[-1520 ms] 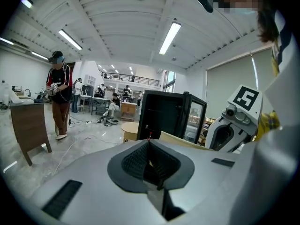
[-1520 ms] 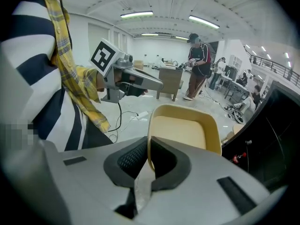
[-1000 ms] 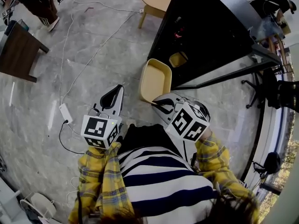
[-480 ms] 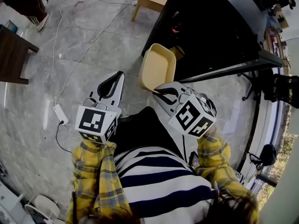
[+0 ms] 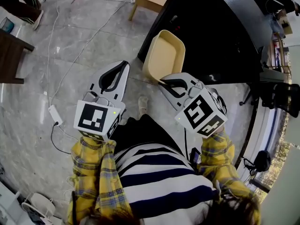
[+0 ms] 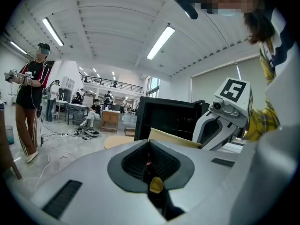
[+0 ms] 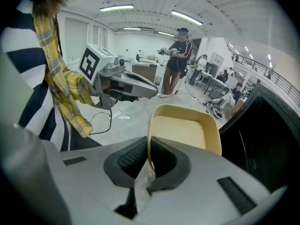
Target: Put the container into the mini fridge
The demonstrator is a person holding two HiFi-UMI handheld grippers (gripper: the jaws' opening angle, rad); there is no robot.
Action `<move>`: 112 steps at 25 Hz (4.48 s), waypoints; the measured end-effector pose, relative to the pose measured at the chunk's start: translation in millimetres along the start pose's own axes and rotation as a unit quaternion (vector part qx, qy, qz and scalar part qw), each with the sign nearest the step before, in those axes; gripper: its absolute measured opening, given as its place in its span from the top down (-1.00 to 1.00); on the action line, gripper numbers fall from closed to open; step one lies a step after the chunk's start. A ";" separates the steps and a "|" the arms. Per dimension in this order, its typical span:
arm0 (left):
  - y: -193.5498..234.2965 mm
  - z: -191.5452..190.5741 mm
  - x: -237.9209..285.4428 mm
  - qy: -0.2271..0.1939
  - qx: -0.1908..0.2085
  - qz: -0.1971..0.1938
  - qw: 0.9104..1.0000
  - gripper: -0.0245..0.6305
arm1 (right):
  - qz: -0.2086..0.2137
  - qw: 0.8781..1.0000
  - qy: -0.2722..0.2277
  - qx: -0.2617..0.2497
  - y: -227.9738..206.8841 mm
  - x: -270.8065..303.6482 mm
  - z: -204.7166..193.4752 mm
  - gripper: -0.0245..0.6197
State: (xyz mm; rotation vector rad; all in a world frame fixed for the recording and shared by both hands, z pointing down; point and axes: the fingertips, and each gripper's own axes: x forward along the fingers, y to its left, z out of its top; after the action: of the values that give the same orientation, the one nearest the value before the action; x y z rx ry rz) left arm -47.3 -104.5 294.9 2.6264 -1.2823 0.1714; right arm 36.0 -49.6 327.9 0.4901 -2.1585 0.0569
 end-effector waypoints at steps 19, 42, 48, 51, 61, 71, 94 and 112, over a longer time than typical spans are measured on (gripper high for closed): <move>-1.1 36.8 111.7 -0.027 0.013 -0.011 0.999 0.87 | -0.077 0.995 0.063 0.000 -126.9 -26.9 -19.8 0.81; 12.9 36.6 168.1 -0.035 -0.030 -0.028 0.999 0.87 | -0.190 0.977 0.098 0.026 -215.3 -17.7 -38.4 0.81; 17.3 32.0 174.3 -0.034 -0.024 -0.031 0.999 0.87 | -0.228 0.968 0.101 0.030 -234.7 -15.2 -42.7 0.81; 16.8 28.1 180.0 -0.032 -0.025 -0.034 0.999 0.87 | -0.236 0.966 0.103 0.034 -243.2 -13.8 -48.0 0.81; 11.3 19.2 200.7 -0.033 -0.021 -0.050 0.998 0.87 | -0.281 0.954 0.091 0.054 -271.0 -12.6 -54.0 0.81; 18.0 18.6 222.1 -0.037 -0.027 -0.049 0.998 0.87 | -0.337 0.935 0.104 0.039 -302.9 -11.3 -66.1 0.81; 26.7 27.4 203.5 -0.061 -0.028 -0.016 0.998 0.87 | -0.413 0.909 0.056 0.025 -312.5 -20.8 -56.6 0.59; 50.1 27.6 139.4 -0.069 -0.032 0.025 0.997 0.87 | -0.452 0.889 0.026 0.067 -263.2 -37.8 -48.3 0.73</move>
State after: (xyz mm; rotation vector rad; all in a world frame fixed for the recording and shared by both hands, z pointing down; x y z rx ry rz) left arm -0.9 -247.6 302.6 2.5936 -1.3734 -0.0443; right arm 189.2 -269.1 290.9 1.5040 -1.6884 -0.2951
